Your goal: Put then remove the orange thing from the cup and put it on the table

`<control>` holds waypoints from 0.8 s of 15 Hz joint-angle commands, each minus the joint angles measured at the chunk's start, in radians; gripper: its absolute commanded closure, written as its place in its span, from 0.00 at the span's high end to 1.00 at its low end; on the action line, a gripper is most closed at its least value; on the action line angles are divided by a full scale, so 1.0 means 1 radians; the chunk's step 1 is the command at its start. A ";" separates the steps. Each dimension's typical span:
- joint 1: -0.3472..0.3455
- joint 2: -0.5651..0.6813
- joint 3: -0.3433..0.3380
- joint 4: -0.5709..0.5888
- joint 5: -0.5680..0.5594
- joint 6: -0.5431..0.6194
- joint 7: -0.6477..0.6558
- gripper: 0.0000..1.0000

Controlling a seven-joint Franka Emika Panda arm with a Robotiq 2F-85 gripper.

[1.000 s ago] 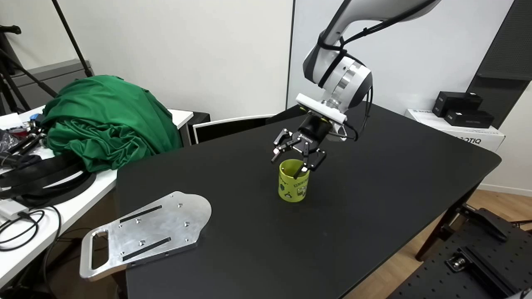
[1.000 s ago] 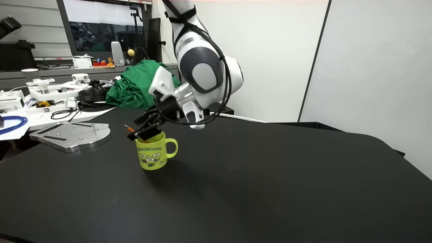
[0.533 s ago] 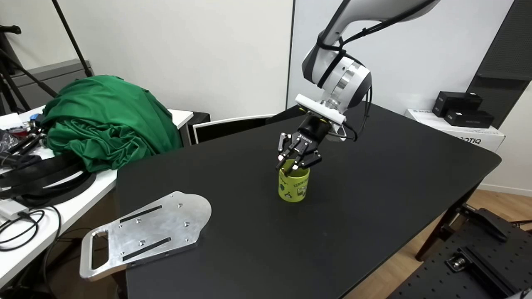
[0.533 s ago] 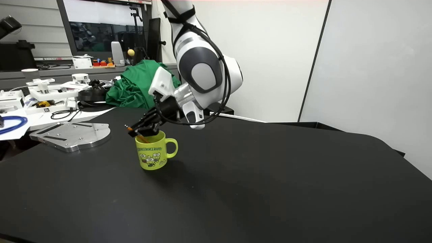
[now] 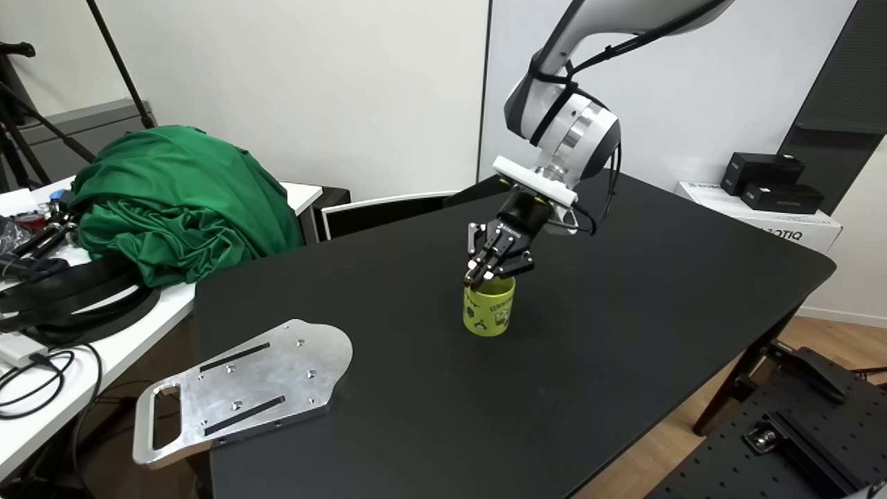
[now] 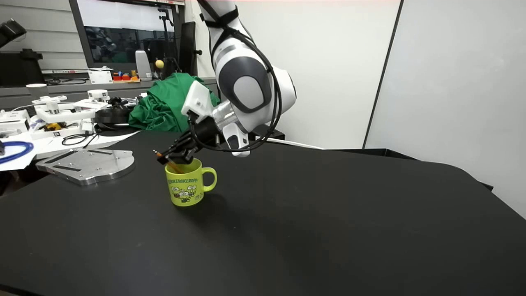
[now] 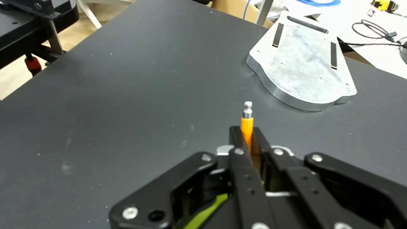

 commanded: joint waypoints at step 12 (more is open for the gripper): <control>-0.032 -0.122 -0.004 -0.003 0.031 -0.128 0.013 0.02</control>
